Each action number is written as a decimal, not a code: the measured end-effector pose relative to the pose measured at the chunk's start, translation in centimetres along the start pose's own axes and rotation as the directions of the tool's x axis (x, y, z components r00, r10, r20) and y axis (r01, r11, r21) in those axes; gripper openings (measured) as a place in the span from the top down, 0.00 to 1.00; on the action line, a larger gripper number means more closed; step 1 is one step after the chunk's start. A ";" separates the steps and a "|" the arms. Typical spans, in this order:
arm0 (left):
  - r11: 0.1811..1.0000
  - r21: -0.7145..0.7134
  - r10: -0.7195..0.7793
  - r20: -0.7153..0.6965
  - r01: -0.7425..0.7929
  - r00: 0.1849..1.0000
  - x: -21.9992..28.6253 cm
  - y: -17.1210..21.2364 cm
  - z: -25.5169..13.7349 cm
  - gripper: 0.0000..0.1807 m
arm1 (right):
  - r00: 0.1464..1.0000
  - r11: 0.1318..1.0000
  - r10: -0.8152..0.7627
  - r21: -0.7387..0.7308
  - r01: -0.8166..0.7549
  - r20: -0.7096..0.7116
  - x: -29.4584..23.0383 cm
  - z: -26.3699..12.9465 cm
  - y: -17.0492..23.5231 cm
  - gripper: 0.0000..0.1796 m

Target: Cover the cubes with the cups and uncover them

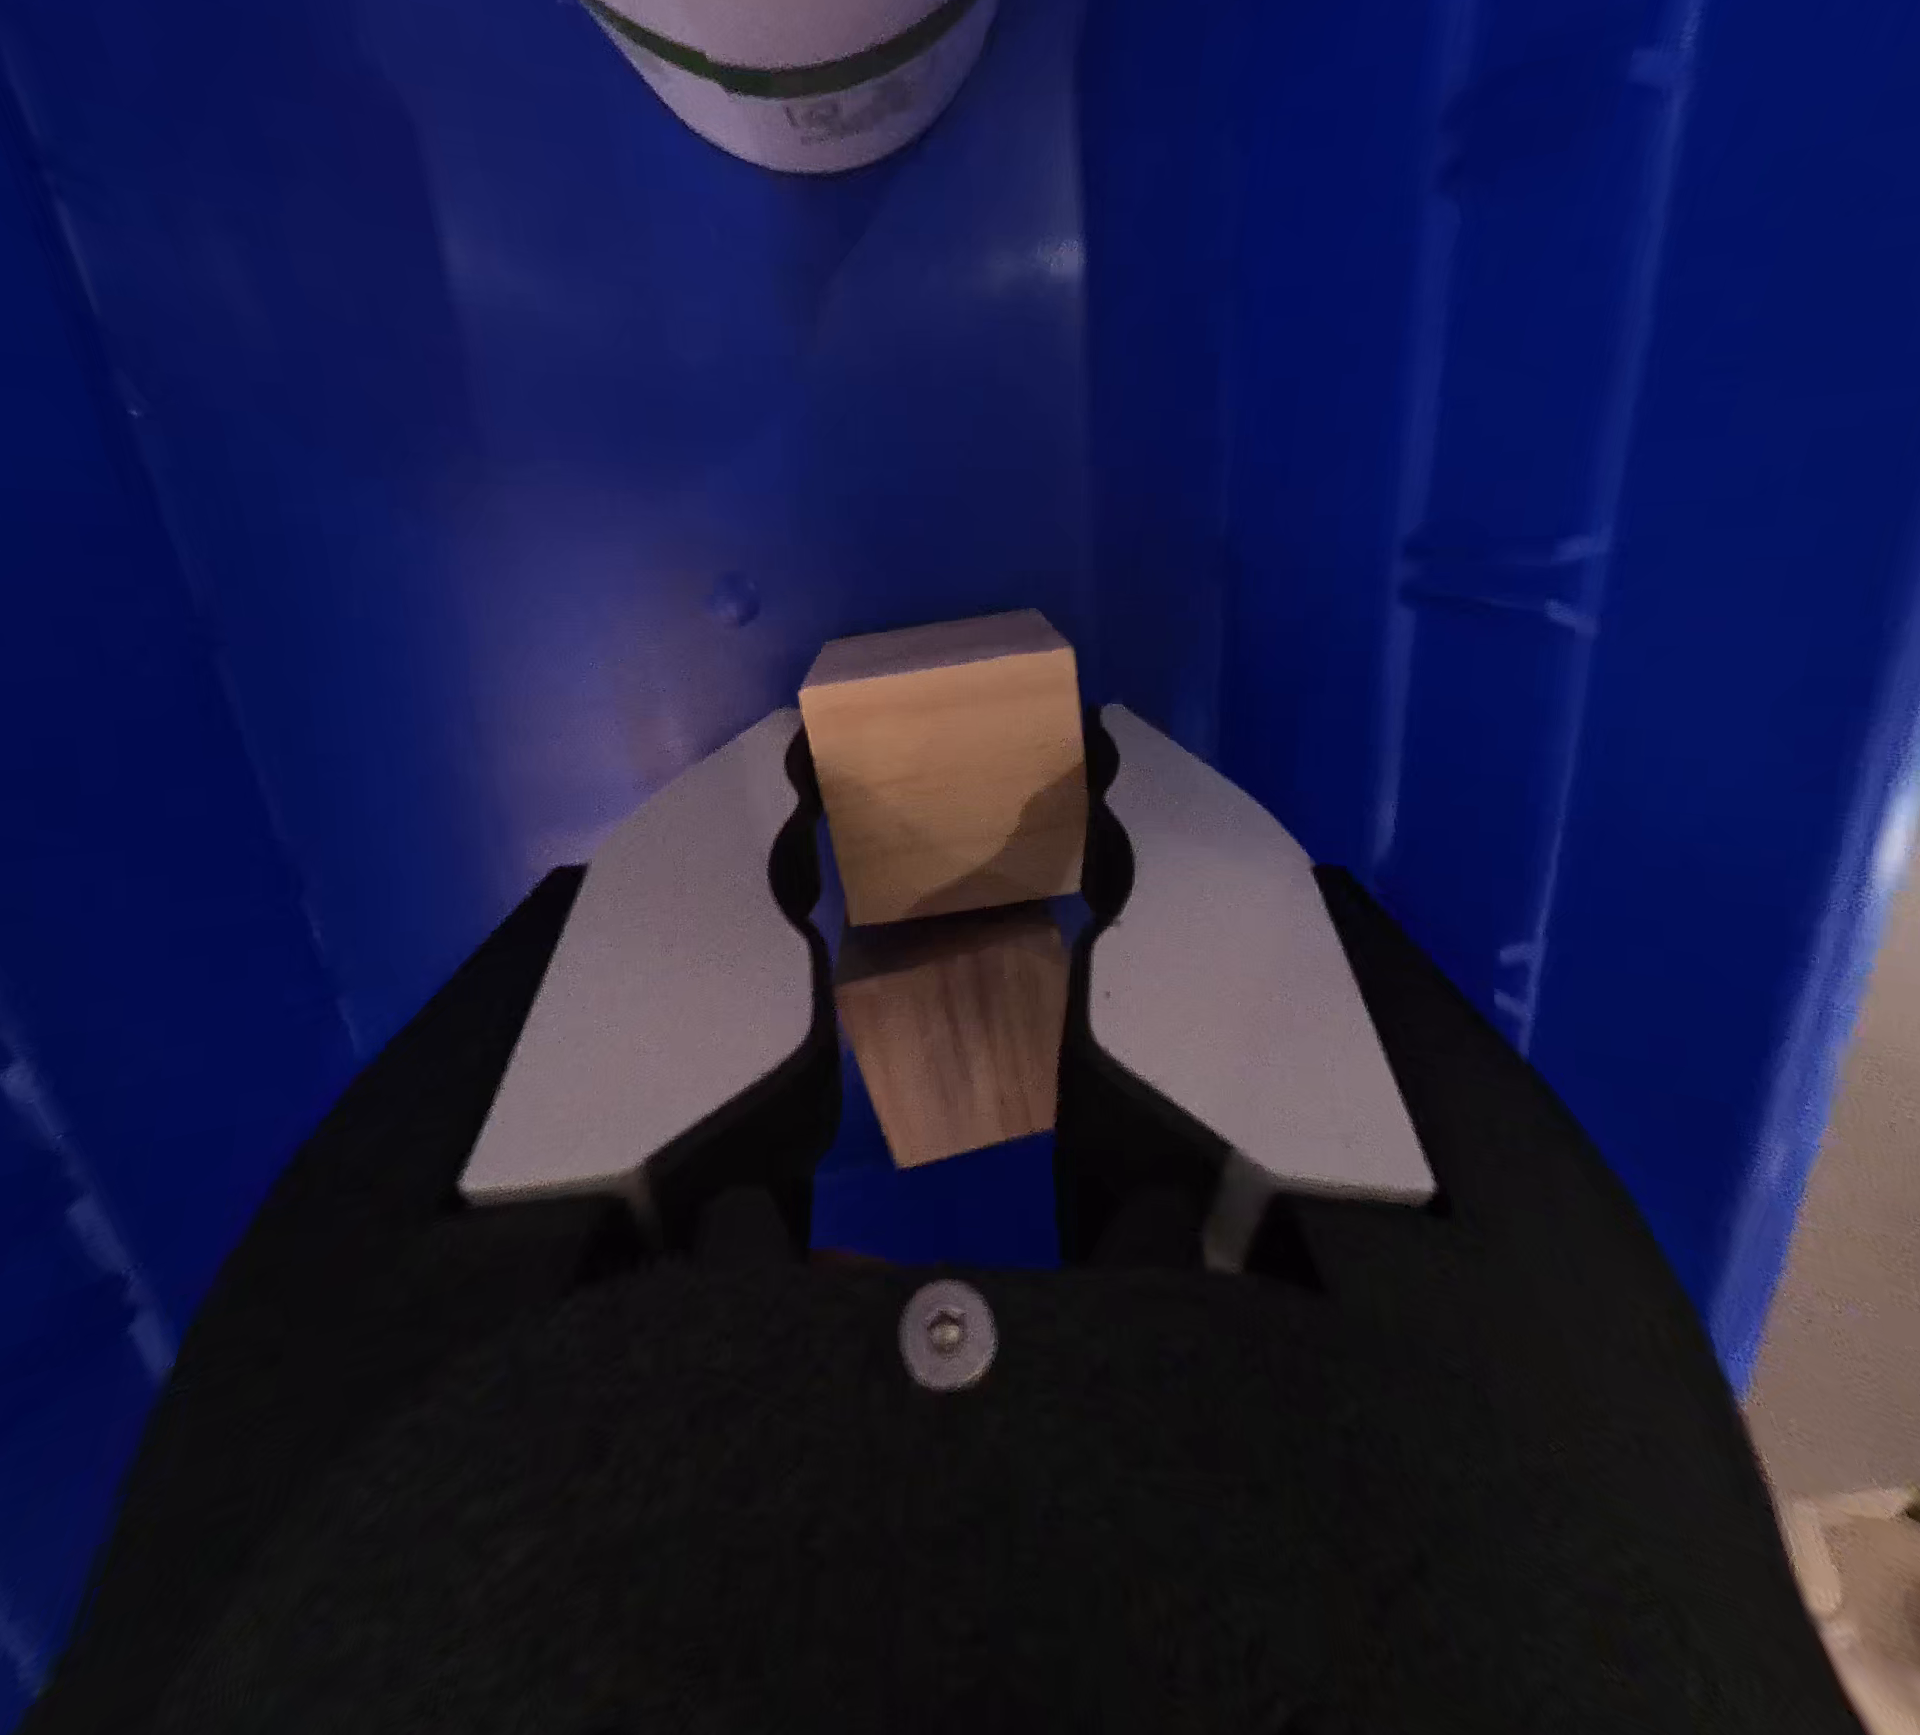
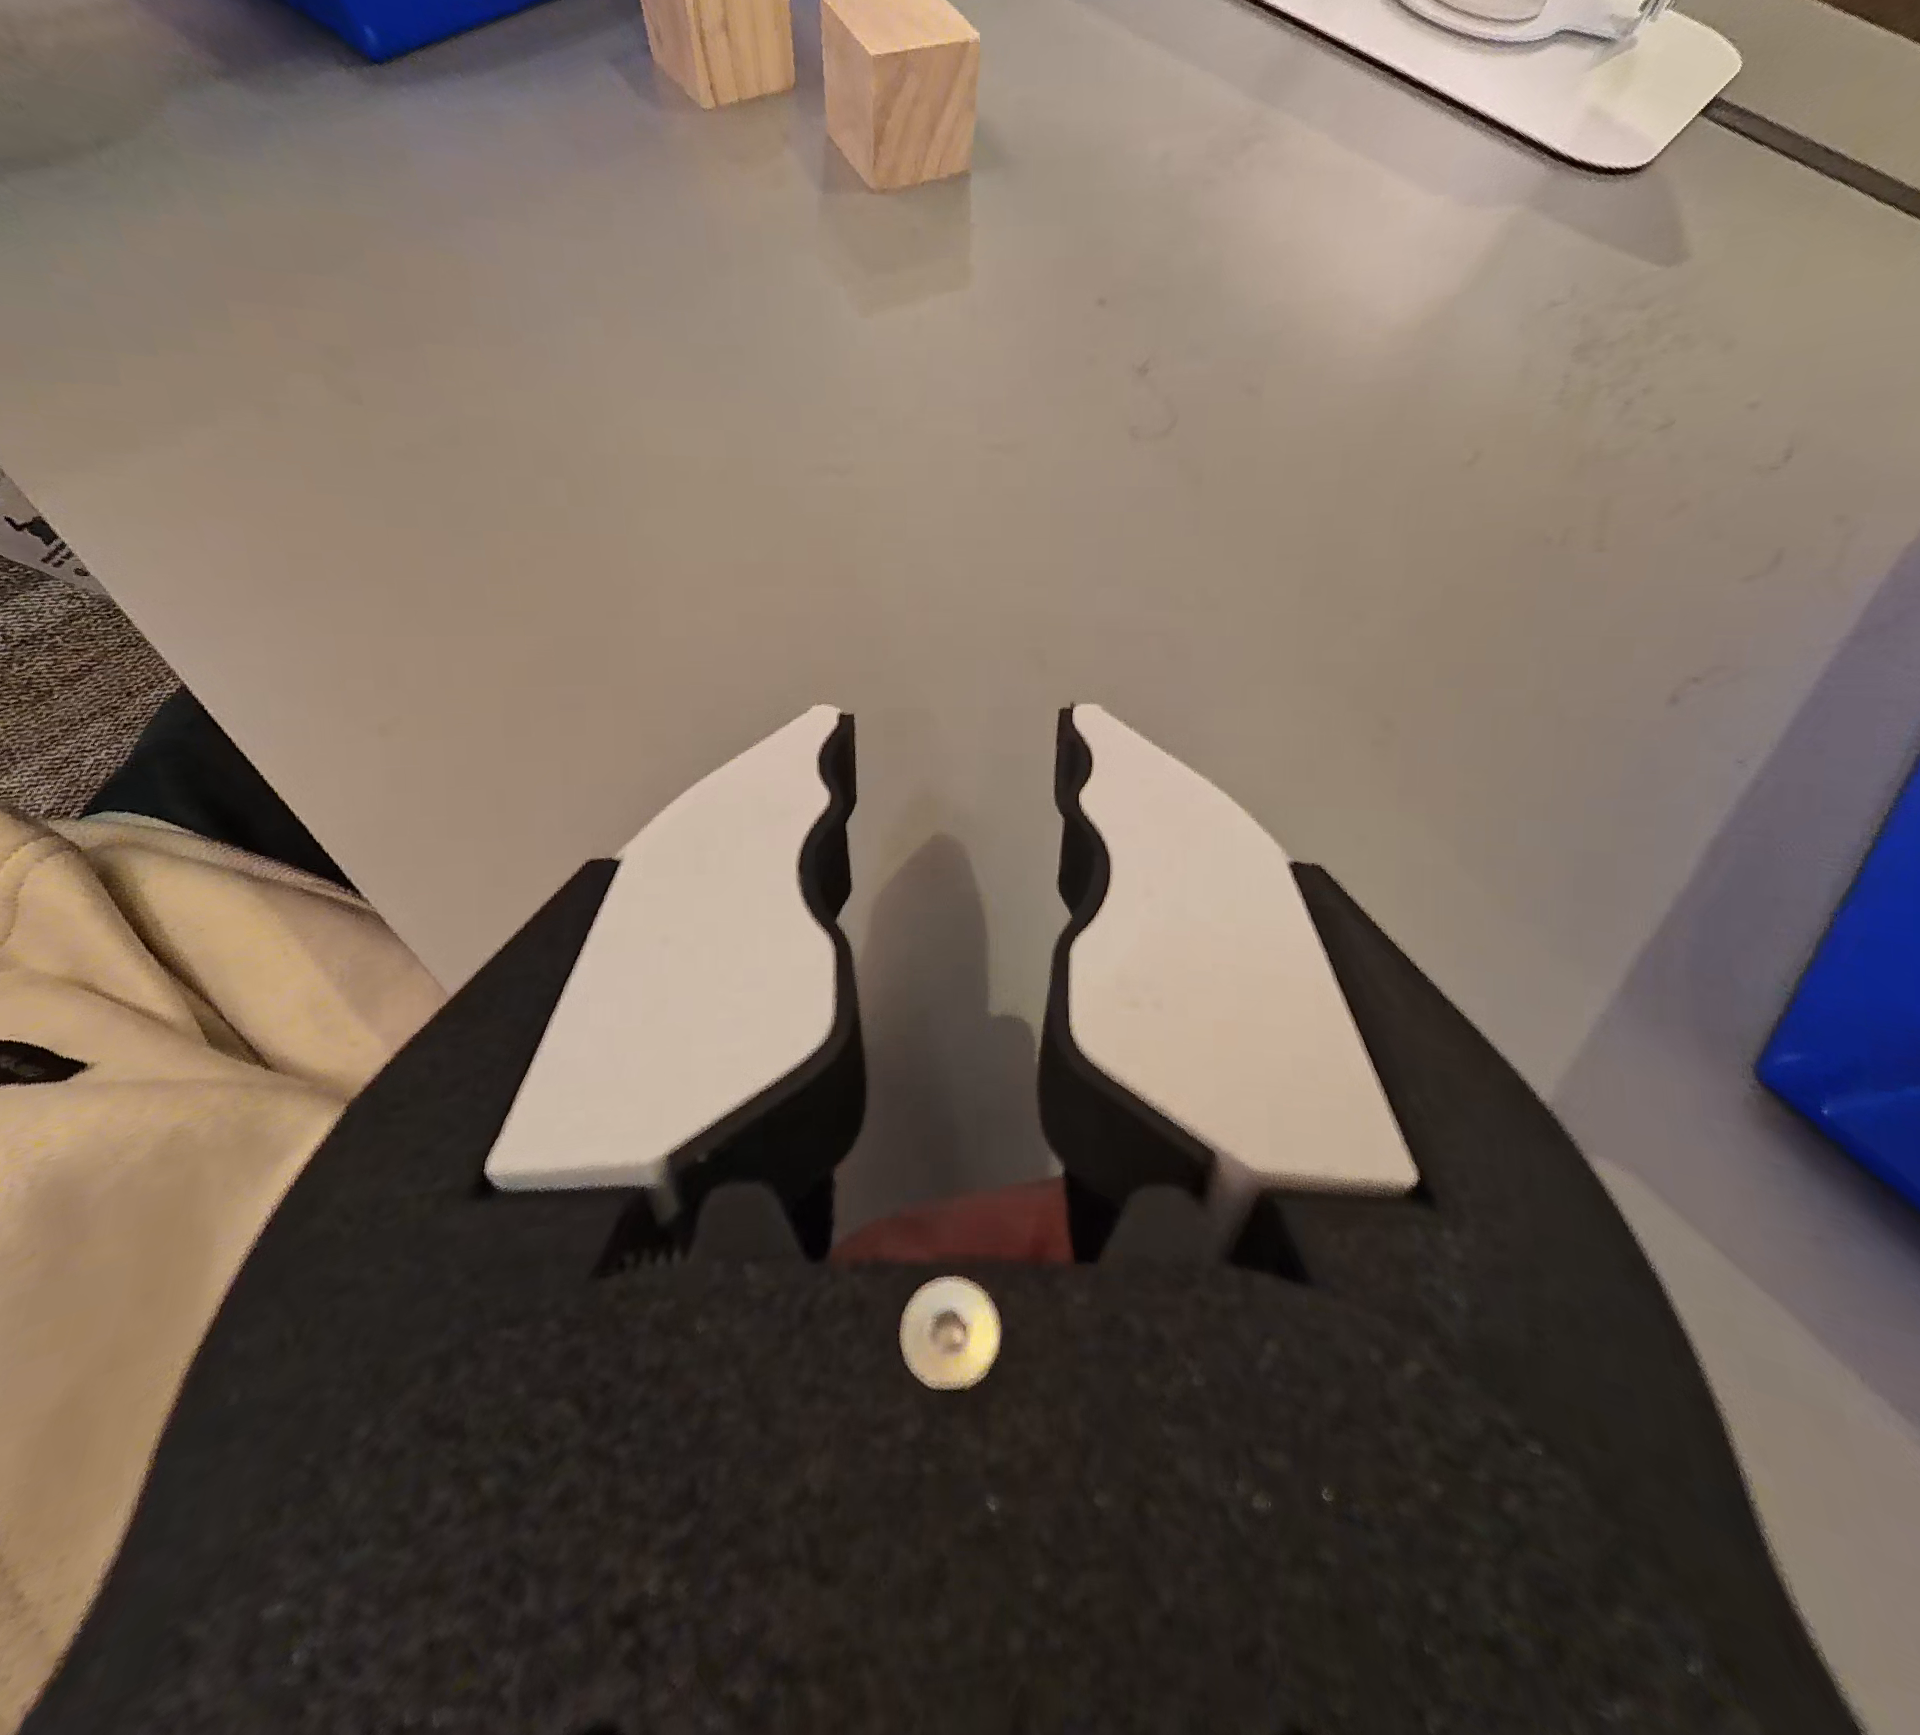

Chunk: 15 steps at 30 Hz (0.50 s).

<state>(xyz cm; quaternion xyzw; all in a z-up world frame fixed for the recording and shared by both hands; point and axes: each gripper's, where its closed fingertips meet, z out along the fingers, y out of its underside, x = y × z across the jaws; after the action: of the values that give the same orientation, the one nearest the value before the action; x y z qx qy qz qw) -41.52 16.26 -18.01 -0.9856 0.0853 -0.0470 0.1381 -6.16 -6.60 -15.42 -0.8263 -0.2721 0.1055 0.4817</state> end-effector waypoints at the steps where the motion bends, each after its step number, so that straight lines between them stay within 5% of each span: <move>1: 1.000 0.023 0.007 -0.003 -0.007 1.000 -0.1 -0.1 -0.6 0.74 | 1.000 1.000 0.000 0.003 0.000 -0.001 0.0 -0.1 0.0 0.80; 6: 0.956 0.268 0.130 -0.014 -0.122 0.991 1.8 -1.2 -8.7 0.74 | 1.000 1.000 0.007 0.016 -0.007 -0.016 0.5 -0.3 -0.3 0.80; 10: 0.798 0.429 0.502 -0.084 -0.423 0.861 13.2 1.4 -14.1 0.74 | 0.999 1.000 0.016 0.021 -0.016 -0.031 1.0 -0.5 -0.4 0.80; 15: 0.613 0.280 0.790 -0.189 -0.739 0.584 25.6 8.6 -7.1 0.74 | 0.999 1.000 0.015 0.024 -0.014 -0.037 1.0 -0.6 -0.5 0.80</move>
<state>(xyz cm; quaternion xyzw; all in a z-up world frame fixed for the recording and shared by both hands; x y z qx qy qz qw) -18.52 1.64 -11.87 -0.8173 0.5172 -0.1359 0.2146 -5.19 -6.32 -14.61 -0.8244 -0.2559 0.0967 0.4956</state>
